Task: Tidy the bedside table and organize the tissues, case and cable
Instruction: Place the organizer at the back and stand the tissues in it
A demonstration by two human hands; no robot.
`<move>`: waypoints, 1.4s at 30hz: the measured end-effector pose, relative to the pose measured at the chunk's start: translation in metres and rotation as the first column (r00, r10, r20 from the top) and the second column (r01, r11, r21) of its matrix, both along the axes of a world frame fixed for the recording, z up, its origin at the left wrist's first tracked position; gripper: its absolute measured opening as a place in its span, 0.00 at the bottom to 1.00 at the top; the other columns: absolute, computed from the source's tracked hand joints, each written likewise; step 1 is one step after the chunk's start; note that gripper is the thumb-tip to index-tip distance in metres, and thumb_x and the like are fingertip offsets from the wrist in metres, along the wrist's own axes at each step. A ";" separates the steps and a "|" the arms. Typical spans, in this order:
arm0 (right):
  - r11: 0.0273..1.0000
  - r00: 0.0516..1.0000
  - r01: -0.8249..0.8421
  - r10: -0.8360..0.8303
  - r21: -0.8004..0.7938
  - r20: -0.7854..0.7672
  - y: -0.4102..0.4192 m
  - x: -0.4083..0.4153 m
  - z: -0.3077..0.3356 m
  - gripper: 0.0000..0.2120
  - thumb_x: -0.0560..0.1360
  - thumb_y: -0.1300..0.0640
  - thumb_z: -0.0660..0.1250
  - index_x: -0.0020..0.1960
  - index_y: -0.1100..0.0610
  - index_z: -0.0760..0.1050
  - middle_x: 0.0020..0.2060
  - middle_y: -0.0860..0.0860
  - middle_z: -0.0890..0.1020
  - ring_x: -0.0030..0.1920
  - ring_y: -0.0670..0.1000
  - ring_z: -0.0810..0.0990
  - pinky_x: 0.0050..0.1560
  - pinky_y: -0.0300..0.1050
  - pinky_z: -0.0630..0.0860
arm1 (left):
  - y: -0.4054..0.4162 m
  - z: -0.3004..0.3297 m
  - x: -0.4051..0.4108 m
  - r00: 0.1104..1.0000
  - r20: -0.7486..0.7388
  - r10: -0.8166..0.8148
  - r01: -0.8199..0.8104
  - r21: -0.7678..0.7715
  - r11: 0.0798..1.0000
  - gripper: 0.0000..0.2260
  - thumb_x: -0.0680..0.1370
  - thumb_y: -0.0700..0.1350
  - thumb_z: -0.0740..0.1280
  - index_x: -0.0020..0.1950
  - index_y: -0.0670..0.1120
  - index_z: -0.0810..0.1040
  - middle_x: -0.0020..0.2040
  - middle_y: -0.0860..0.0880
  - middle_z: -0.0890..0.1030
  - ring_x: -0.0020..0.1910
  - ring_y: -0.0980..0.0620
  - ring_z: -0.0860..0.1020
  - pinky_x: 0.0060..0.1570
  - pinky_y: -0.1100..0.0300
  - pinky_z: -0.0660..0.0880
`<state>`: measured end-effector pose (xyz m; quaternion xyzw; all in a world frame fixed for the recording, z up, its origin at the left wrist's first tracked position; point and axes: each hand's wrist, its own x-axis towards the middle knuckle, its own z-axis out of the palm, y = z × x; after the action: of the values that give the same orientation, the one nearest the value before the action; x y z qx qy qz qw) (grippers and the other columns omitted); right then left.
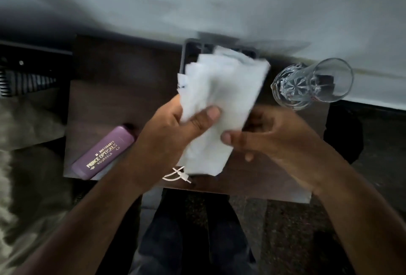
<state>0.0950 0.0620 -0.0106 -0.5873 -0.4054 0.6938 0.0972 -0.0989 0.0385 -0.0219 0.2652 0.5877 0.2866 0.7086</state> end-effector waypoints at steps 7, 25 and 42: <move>0.992 0.976 0.098 -0.112 -0.082 -0.186 -0.013 -0.002 -0.015 0.19 0.67 0.65 0.79 0.56 0.57 0.81 0.47 0.64 0.85 0.40 0.65 0.78 0.28 0.47 0.73 | 0.006 -0.010 0.005 0.977 -0.101 -0.186 0.190 0.040 0.981 0.19 0.71 0.55 0.76 0.59 0.52 0.80 0.52 0.52 0.88 0.51 0.50 0.87 0.51 0.44 0.83; 0.633 0.760 0.562 -0.649 0.533 -0.032 0.034 -0.071 -0.018 0.05 0.70 0.65 0.76 0.37 0.59 0.82 0.30 0.54 0.85 0.25 0.54 0.83 0.26 0.45 0.78 | 0.030 0.001 -0.009 0.944 -0.229 0.235 -0.185 0.223 0.957 0.15 0.78 0.38 0.67 0.65 0.47 0.80 0.56 0.53 0.87 0.56 0.59 0.83 0.57 0.63 0.77; 0.299 0.644 0.018 -0.733 0.954 0.218 0.014 -0.127 -0.057 0.09 0.61 0.71 0.79 0.39 0.68 0.81 0.32 0.60 0.84 0.34 0.55 0.83 0.42 0.29 0.73 | 0.083 -0.022 -0.038 0.941 0.062 0.334 -0.320 -0.165 0.933 0.17 0.84 0.48 0.60 0.64 0.38 0.79 0.58 0.43 0.85 0.57 0.46 0.84 0.62 0.50 0.80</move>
<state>-0.0321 0.0765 -0.0680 -0.7149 -0.5495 0.0705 0.4266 -0.1372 0.1213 -0.0443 0.0957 0.6116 0.3665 0.6946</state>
